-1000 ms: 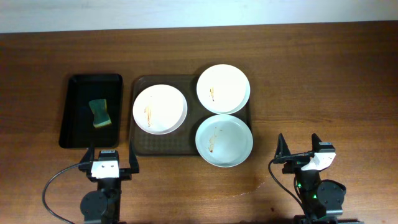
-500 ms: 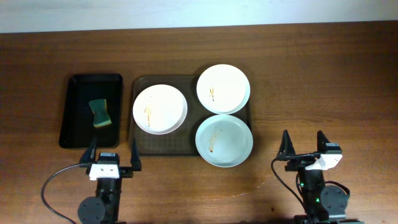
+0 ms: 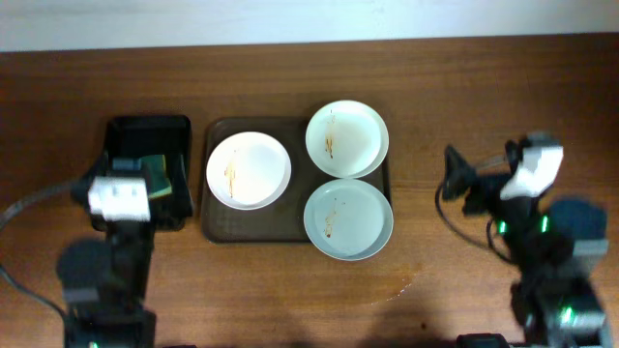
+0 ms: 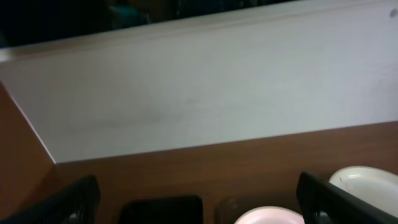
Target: Clean dirty plates on tray and stack at the side
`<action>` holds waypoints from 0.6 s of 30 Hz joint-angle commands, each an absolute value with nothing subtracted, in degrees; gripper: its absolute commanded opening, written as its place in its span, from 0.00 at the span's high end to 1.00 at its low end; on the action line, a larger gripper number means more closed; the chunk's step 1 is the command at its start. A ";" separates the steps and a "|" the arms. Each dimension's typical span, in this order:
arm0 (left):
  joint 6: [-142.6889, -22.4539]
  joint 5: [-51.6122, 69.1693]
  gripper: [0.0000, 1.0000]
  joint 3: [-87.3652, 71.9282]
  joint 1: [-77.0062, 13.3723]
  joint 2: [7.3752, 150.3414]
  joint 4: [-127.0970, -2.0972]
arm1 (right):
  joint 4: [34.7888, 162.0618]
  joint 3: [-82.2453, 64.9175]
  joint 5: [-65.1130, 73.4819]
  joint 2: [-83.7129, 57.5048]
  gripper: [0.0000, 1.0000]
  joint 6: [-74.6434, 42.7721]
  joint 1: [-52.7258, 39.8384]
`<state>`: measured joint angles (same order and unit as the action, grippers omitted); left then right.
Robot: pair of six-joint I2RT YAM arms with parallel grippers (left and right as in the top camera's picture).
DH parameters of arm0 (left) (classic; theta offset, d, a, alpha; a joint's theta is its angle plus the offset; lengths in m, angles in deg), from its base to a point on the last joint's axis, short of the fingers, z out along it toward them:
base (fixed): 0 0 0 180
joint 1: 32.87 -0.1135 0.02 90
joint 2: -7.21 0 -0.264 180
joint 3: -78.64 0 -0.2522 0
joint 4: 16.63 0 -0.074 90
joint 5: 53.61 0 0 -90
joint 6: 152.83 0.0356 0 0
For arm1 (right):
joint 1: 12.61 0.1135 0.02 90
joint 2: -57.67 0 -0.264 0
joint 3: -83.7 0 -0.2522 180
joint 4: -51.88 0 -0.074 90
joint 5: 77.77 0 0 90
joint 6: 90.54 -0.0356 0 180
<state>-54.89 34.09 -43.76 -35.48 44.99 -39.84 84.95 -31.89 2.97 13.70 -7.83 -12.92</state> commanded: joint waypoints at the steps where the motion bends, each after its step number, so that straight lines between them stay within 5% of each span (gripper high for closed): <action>1: -53.67 33.78 0.01 -30.25 -35.65 57.27 -49.53 | 94.04 -18.25 2.29 3.10 0.01 -7.35 -12.62; 6: -53.69 29.28 0.01 -4.66 -35.65 81.95 -75.19 | 113.41 0.99 1.83 -14.34 0.02 -7.39 -12.62; 11: -53.71 21.17 0.01 4.17 -35.65 94.21 -83.27 | 107.97 1.79 -10.19 -22.60 0.02 -7.74 -12.07; 18: -53.71 24.43 0.01 4.17 -35.65 95.81 -87.12 | 95.46 1.82 -2.78 -39.80 0.11 -28.61 10.83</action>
